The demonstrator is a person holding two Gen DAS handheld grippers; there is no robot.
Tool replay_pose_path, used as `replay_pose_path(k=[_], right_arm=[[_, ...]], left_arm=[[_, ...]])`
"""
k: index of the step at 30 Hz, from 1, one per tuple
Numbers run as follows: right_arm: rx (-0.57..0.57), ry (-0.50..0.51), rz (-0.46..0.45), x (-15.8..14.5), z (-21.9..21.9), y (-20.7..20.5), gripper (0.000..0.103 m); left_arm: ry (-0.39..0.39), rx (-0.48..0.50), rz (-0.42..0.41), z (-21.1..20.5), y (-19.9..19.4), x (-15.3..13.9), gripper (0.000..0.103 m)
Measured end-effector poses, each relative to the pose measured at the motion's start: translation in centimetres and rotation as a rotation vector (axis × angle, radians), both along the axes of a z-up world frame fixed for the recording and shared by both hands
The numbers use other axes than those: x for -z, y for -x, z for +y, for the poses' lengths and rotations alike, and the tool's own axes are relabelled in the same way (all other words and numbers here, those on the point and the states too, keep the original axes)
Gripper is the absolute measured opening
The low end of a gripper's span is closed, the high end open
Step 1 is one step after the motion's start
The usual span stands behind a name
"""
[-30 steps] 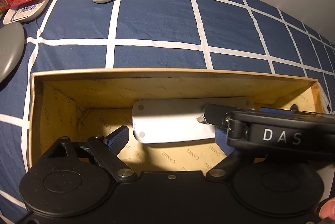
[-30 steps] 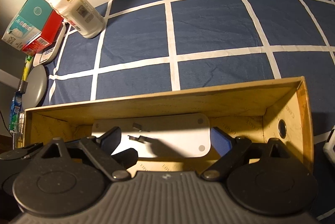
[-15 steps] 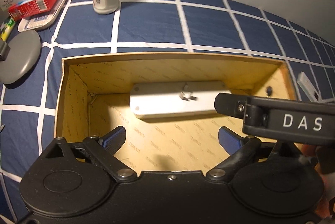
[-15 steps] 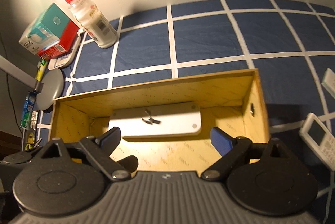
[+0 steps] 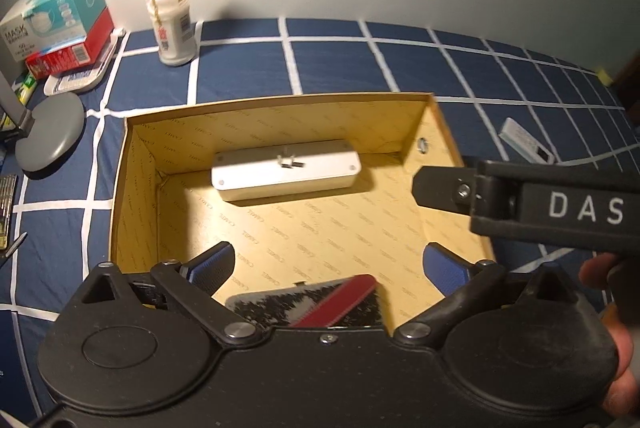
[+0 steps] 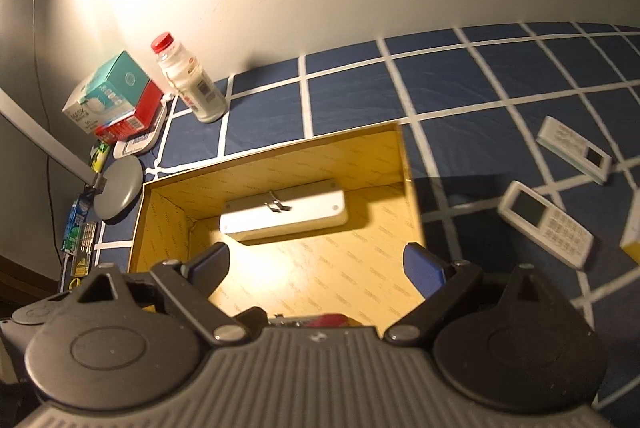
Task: Organize objects
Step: 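Move the right gripper out of the box toward the white remotes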
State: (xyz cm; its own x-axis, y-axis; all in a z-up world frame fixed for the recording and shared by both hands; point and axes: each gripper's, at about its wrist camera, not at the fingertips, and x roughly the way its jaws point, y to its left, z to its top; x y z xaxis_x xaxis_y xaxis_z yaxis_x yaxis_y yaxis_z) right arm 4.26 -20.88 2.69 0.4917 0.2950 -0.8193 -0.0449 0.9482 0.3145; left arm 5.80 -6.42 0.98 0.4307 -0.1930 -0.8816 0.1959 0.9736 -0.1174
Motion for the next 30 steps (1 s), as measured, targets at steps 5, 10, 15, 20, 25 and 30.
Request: replay_pose_path(k=[5,10,15,20,25,30], right_arm=[[0.043,0.009,-0.011,-1.0,-2.5,2.3,0.093],[0.110,0.009,-0.016,-1.3,-5.7,3.7,0.093],[0.171,0.000,-0.013,-1.4,-9.0,4.5,0.093],[0.196,-0.013,-0.028,-1.9,-11.9,4.2,0.093],[0.264,-0.024,-0.028,-2.1,-15.2,3.4,0.093],[0.344,-0.045,-0.017,-1.2,-18.6,2.6,0.093]], left_arm=[[0.001,0.039,-0.013,-1.9,1.4,-0.8,0.102],[0.018,0.086,-0.044,-4.0,2.3,-1.5,0.103],[0.004,0.130,-0.042,-6.5,2.3,-1.6,0.103],[0.003,0.167,-0.054,-9.3,1.5,-2.1,0.103],[-0.011,0.216,-0.052,-12.4,-0.3,-2.1,0.103],[-0.019,0.277,-0.035,-15.5,-2.2,-1.9,0.103]])
